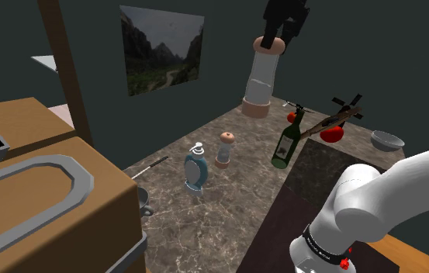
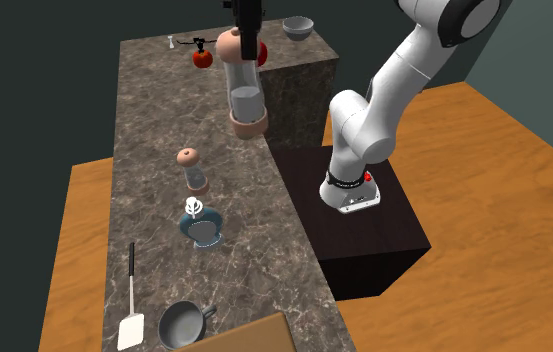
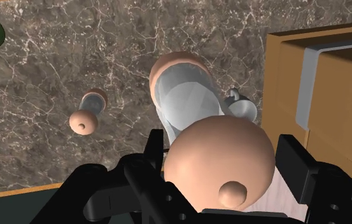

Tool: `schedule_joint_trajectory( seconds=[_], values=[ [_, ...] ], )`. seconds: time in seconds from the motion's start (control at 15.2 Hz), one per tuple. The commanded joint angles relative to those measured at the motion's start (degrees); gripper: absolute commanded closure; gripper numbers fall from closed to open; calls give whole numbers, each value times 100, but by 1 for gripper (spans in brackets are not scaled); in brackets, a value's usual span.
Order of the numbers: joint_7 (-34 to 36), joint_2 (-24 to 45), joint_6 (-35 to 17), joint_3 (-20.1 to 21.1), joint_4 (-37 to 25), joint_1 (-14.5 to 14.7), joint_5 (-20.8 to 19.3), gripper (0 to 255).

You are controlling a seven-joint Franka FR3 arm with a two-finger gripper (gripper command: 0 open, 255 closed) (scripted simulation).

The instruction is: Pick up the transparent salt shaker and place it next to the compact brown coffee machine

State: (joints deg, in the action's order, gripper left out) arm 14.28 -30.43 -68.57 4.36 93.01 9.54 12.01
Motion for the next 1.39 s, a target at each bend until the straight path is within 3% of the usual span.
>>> schedule_joint_trajectory(
  seconds=[0.0, 0.53, 1.32],
  values=[
    [35, 131, 161, -4, -296, 3, 2, 255],
    [187, 706, 808, -15, -1530, 18, 20, 255],
    [2193, 1071, 466, 1609, -1955, 327, 298, 255]
  ],
)
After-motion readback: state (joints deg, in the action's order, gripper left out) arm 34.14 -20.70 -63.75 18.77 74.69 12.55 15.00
